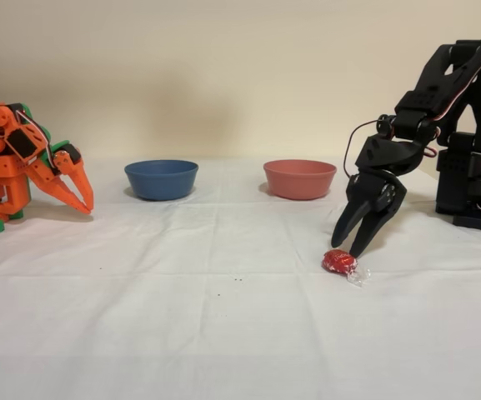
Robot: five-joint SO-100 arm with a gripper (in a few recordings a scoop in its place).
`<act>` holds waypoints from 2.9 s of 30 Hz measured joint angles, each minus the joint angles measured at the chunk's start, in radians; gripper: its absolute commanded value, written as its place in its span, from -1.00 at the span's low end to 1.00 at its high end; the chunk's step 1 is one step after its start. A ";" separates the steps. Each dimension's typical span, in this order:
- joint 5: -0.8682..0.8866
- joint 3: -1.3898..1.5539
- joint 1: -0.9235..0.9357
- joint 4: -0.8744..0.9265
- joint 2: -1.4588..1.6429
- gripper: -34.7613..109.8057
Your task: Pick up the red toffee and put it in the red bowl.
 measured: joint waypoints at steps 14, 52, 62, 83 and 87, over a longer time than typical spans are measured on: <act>0.000 -0.126 -0.029 0.000 -0.118 -0.09; -0.048 -0.117 -0.029 -0.057 -0.161 -0.39; -0.054 -0.089 -0.029 -0.057 -0.132 -0.41; -0.071 -0.072 -0.029 -0.057 -0.112 -0.42; -0.081 -0.052 -0.025 -0.015 -0.069 -0.41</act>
